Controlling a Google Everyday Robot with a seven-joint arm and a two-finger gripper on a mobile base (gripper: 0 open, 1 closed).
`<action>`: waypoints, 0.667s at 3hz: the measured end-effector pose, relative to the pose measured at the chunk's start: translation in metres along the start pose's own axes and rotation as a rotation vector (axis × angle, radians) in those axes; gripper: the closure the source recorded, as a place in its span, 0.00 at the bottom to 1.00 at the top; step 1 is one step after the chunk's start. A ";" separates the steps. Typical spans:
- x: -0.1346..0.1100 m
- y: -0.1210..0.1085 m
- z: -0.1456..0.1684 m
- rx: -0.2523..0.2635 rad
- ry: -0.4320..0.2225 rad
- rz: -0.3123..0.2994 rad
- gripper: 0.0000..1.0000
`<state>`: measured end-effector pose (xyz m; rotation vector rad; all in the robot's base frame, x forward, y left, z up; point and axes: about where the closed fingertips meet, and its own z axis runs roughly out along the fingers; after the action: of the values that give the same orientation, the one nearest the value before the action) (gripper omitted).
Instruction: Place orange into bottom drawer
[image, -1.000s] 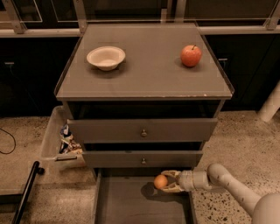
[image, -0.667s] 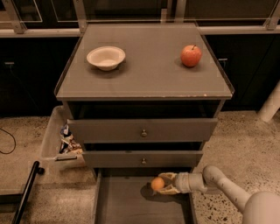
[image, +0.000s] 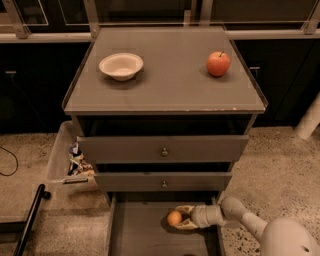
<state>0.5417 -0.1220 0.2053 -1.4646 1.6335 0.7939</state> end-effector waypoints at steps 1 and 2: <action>0.012 -0.003 0.013 0.027 0.008 -0.032 1.00; 0.027 -0.007 0.022 0.061 0.034 -0.062 1.00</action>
Offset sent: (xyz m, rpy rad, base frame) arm 0.0188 -0.0030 -0.0540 -0.0916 -0.1342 -0.0543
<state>0.5512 -0.1176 0.1710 -1.4856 1.6157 0.6829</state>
